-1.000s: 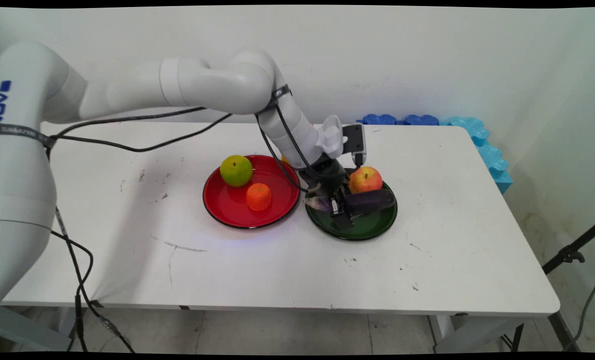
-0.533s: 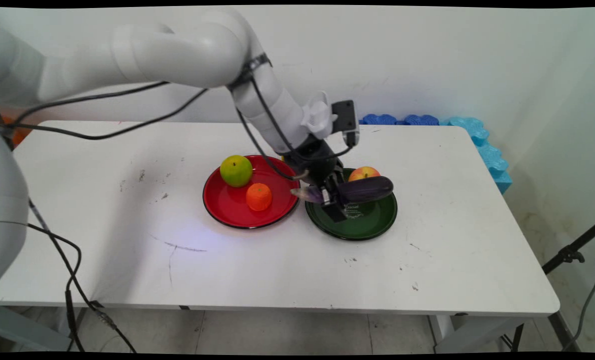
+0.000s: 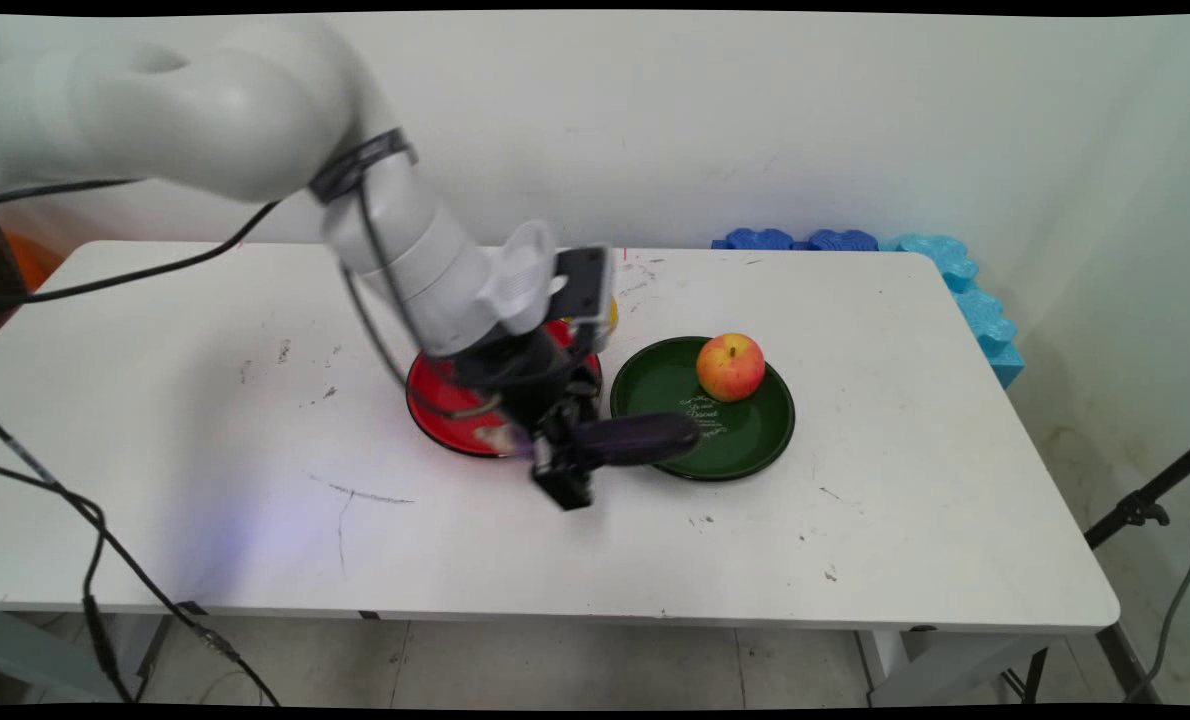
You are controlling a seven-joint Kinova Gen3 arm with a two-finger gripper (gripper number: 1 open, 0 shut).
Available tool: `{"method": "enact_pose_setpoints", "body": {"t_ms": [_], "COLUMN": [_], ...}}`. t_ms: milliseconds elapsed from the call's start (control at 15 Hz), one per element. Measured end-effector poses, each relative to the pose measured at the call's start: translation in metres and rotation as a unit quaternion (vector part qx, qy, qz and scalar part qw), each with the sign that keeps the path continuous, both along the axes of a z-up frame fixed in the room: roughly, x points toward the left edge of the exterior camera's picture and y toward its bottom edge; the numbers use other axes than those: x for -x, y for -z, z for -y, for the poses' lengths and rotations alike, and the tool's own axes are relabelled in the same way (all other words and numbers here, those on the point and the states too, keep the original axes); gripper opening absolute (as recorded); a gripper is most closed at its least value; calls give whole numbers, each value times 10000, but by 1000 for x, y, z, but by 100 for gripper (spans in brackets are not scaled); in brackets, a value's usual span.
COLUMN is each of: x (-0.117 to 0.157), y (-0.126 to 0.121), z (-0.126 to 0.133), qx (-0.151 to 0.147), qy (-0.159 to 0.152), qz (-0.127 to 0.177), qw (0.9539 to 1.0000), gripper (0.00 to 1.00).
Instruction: Place the picked object on the table
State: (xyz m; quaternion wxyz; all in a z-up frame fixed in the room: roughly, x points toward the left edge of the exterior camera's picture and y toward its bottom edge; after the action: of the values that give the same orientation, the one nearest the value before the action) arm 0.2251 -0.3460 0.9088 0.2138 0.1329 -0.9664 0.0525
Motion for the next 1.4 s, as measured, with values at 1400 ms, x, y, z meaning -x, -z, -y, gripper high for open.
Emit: {"method": "enact_pose_setpoints", "body": {"t_ms": [1400], "x": [-28], "y": [126], "z": [-44], "qx": [-107], "qy": [-277], "qz": [-172], "qw": [9994], "gripper": [0]}}
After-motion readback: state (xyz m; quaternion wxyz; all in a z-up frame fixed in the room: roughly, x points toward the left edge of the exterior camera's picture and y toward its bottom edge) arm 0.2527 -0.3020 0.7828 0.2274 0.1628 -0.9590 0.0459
